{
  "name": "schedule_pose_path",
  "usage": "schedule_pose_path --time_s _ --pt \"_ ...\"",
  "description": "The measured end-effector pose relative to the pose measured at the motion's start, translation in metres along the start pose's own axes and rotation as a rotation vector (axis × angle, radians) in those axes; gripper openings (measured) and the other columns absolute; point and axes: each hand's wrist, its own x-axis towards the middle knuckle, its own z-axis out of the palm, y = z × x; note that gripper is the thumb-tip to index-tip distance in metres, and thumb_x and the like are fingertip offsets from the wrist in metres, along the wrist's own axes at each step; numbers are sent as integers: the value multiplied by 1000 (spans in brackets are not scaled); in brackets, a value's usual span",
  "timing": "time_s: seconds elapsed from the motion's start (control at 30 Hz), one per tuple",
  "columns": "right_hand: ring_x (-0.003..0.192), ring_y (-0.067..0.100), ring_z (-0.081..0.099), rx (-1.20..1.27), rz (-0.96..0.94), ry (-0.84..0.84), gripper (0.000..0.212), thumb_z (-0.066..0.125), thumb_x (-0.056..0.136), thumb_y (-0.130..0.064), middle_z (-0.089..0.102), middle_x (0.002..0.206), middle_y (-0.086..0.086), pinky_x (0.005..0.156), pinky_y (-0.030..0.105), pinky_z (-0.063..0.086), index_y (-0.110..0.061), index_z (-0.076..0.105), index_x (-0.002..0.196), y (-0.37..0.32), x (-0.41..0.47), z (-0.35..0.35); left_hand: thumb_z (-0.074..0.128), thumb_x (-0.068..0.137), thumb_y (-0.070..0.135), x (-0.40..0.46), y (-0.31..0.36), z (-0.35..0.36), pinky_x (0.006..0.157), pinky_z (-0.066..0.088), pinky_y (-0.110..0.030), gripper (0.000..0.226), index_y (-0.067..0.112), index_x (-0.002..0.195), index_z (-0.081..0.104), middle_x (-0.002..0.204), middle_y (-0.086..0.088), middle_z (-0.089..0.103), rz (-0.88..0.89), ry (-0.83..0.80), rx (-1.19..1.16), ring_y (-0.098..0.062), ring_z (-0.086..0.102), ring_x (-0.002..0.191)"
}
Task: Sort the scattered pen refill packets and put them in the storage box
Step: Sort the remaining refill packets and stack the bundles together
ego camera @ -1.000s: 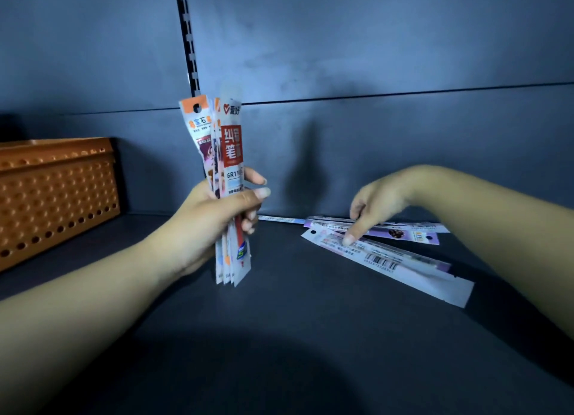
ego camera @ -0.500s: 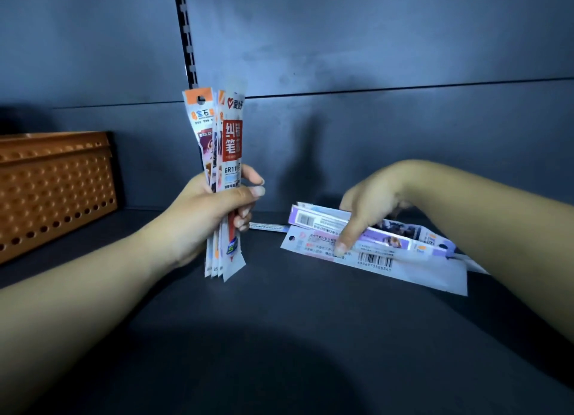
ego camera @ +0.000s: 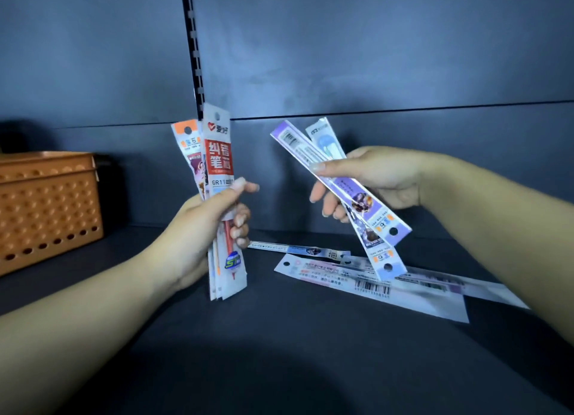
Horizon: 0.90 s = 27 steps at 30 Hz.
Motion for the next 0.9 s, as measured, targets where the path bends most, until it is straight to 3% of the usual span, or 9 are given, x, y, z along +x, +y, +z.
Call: schedule_pose_path --time_s 0.1,0.2,0.33,0.43,0.53,0.63,0.77,0.9 --pt "35 8 47 -20 -12 -117 35 49 89 -33 54 40 -2 43 18 45 -7 64 72 -5 -2 14 55 72 42 1 6 -2 39 33 -16 31 17 90 61 43 5 36 -13 58 -88 -6 32 34" --pt "36 9 45 -60 -21 -232 33 50 88 -34 52 40 -2 45 19 43 -8 64 72 -6 -2 30 57 69 46 -1 14 -2 37 29 -15 25 21 68 52 39 8 29 -28 12 -133 -4 28 31" --pt "39 10 51 -107 9 -348 34 47 90 -36 58 46 0 47 17 46 -11 66 77 -5 -1 45 66 73 21 -6 14 -1 37 29 -15 20 18 57 55 38 8 31 -20 -90 -102 -3 29 30" --pt "43 9 57 -173 77 -482 36 40 92 -39 63 51 0 50 16 49 -15 65 84 -4 -2 48 77 64 21 -12 14 1 39 33 -16 11 14 68 69 39 7 35 -60 -270 -26 -3 33 32" --pt "47 9 61 -197 112 -549 34 39 92 -38 67 56 0 54 18 51 -15 64 90 -2 -1 47 76 61 18 -16 13 5 40 34 -17 21 14 52 57 39 5 38 -72 -330 18 -5 34 33" --pt "49 11 62 -97 98 -468 21 55 81 -28 68 61 4 54 21 52 -12 62 93 -2 1 37 65 71 12 -10 15 3 40 33 -17 23 14 55 49 40 4 39 -11 -138 -35 -6 34 34" --pt "59 10 67 21 -6 -227 33 61 67 -20 72 73 2 54 22 55 -17 62 100 -6 -4 5 51 86 13 2 20 -9 39 32 -15 20 17 66 52 42 5 45 95 137 -123 -6 36 34" --pt "56 8 68 362 -157 59 12 60 77 -8 73 64 2 52 19 55 -9 62 88 -18 -7 -10 50 89 17 4 18 -10 41 35 -15 18 17 72 53 46 5 50 79 188 -162 -6 38 35"
